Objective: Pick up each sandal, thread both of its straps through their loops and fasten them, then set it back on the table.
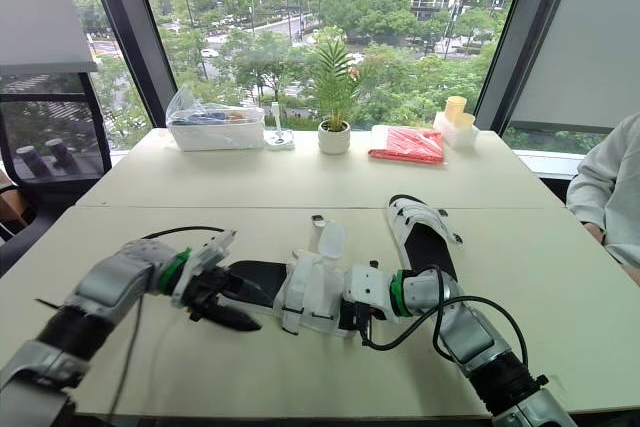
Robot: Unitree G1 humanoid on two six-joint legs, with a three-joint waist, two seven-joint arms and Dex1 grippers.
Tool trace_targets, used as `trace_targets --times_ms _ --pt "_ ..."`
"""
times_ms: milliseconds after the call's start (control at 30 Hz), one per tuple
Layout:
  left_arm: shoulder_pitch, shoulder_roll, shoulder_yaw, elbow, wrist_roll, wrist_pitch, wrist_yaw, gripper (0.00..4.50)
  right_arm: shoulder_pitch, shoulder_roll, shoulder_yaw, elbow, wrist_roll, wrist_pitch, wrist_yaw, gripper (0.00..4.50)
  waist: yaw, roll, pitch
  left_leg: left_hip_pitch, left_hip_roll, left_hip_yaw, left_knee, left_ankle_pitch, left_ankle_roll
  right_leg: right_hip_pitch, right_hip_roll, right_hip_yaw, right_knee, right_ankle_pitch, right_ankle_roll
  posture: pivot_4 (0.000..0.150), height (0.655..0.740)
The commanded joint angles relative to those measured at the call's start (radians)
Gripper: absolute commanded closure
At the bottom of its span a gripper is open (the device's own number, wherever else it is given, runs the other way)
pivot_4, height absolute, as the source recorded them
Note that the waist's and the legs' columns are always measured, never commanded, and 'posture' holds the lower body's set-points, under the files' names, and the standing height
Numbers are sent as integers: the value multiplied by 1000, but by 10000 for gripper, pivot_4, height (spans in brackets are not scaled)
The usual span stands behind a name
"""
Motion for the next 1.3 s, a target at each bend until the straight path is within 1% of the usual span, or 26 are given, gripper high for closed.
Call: trace_targets --times_ms 33,167,300,500,700,800,900,1167,1200,1267,1300 --pt "71 -2 39 -113 -35 -61 7 11090 54 -7 88 80 -54 32 38 45000 2 0 0 1 0 0 0 0 0 1 -1 0 0 -2 -3 1500 7374" --pt "109 -95 53 -102 11 -192 110 11090 46 -3 90 89 -54 27 40 45000 14 0 -1 1 0 0 0 0 0 1 -2 0 0 -1 -5 1500 7374" --pt "119 -141 39 -74 46 -255 154 11090 45 -4 91 89 -54 27 42 45000 14 0 -1 1 0 0 0 0 0 1 -2 0 0 -1 -6 1500 7374" --pt "129 -134 9 -64 72 -273 135 11090 51 -11 88 83 -54 26 44 45000 15 0 -1 1 0 0 0 0 0 1 -1 0 0 0 -5 1500 7374" --pt "136 -100 29 -53 64 -256 110 11090 54 -14 89 87 -58 20 42 45000 16 0 -1 1 0 0 0 0 0 1 -1 0 0 0 -5 1500 7374" --pt "127 -125 23 -11 90 -298 134 11090 49 -8 94 89 -59 21 41 45000 16 0 -1 1 0 0 0 0 0 1 -1 0 0 0 -5 1500 7374" --pt "114 -155 16 18 101 -303 152 11090 42 -6 93 94 -60 19 41 45000 16 0 -1 1 0 0 0 0 0 1 -1 0 0 0 -5 1500 7374" --pt "113 -211 -9 45 119 -306 150 11090 46 -13 91 90 -60 19 43 45000 16 0 -1 1 0 0 0 0 0 1 -1 0 0 0 -5 1500 7374" --pt "114 -214 -12 43 119 -305 151 13460 46 -14 91 89 -60 19 43 45000 16 0 -1 1 0 0 0 0 0 1 -1 0 0 0 -5 1500 7374" --pt "122 -217 -23 37 121 -306 149 19932 48 -15 90 89 -60 19 43 45000 16 0 -1 1 0 0 0 0 0 1 -1 0 0 0 -5 1500 7374" --pt "126 -218 -28 36 125 -311 150 24907 49 -15 90 88 -60 20 43 45000 16 0 -1 1 0 0 0 0 0 1 -1 0 0 0 -5 1500 7374"
